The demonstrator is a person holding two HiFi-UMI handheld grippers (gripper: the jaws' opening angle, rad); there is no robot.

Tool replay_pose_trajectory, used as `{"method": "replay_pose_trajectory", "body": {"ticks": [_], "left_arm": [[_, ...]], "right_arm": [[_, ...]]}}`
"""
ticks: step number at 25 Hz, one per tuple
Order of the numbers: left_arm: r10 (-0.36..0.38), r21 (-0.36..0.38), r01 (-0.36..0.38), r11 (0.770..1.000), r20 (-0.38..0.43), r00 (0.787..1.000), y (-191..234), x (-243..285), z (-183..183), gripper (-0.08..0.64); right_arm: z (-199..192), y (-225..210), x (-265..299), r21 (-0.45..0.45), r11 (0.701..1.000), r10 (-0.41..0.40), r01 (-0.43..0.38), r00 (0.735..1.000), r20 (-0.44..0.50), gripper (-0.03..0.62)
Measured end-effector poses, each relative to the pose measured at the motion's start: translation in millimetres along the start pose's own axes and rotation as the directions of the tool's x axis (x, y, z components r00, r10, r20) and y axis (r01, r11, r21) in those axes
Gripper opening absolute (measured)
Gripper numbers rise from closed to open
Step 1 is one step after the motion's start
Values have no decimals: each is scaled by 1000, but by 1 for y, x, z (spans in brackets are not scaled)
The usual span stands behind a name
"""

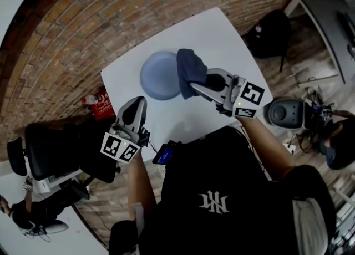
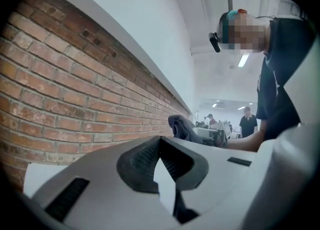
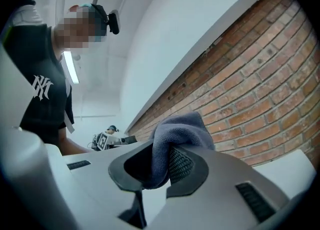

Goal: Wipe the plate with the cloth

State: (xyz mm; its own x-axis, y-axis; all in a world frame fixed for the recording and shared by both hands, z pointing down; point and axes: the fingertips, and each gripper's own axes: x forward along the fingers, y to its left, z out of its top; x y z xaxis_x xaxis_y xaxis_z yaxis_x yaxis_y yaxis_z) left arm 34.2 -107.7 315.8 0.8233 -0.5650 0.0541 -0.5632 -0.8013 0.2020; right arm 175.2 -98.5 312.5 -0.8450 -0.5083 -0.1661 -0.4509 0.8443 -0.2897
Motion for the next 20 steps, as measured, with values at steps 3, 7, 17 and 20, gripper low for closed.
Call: {"method": "replay_pose_trajectory", "body": {"ticks": [3, 7, 17, 20], "left_arm": [[-55, 29, 55, 998, 8, 998, -19, -19, 2, 3], [-119, 41, 118, 992, 22, 993, -41, -52, 1, 3], [-184, -12, 184, 983, 39, 982, -82, -109, -31, 3], [-198, -32, 199, 979, 54, 979, -93, -111, -34, 3]], "right_arm": [[-2, 28, -3, -16, 999, -34, 33, 999, -10, 74], [-9, 66, 1, -34, 999, -42, 41, 998, -40, 74], [-53, 145, -19, -17, 999, -49, 48, 992, -113, 74], [-57, 164, -24, -6, 1000, -7, 6, 990, -140, 74]]}}
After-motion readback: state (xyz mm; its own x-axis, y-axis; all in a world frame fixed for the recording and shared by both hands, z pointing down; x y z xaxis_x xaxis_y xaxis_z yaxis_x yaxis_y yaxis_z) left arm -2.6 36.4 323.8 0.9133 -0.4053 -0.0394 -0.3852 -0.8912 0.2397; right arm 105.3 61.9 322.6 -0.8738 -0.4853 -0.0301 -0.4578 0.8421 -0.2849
